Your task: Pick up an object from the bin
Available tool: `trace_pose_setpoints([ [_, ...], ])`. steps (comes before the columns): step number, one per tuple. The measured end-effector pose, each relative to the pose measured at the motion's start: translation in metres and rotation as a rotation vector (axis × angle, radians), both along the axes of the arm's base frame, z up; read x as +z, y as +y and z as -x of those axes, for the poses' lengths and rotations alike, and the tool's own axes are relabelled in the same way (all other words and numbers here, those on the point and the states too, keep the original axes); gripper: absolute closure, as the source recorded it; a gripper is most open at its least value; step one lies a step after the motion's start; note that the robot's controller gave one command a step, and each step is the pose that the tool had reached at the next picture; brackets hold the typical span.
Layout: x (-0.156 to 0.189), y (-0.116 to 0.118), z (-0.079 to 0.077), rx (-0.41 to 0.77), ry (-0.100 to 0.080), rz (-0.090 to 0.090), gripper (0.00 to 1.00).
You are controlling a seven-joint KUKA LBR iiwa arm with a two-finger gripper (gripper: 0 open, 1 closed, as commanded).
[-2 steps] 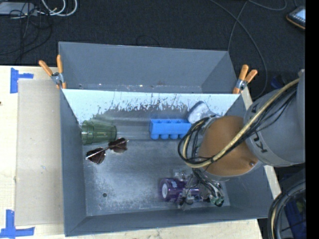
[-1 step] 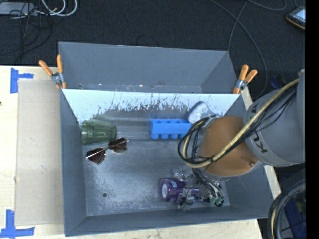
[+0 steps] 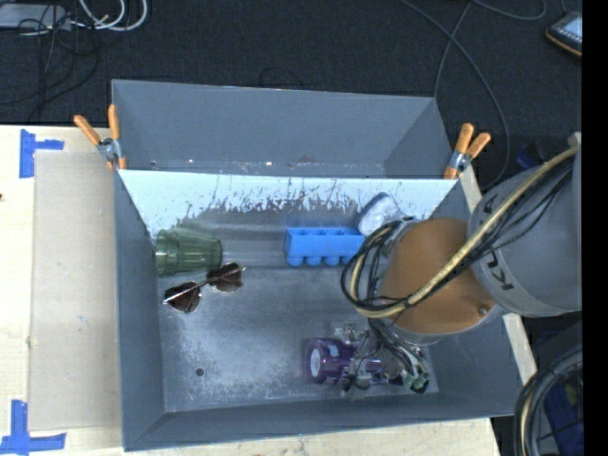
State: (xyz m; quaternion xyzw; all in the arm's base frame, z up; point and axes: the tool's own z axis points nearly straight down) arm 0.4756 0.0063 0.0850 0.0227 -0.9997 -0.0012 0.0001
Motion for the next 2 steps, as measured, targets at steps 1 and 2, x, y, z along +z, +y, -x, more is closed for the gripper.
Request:
trace_pose_setpoints([
  [1, 0.003, 0.0, 0.0, -0.001, 0.0, 0.0, 1.0],
  [2, 0.019, 0.0, 0.001, -0.001, 0.005, 0.0, 1.0],
])
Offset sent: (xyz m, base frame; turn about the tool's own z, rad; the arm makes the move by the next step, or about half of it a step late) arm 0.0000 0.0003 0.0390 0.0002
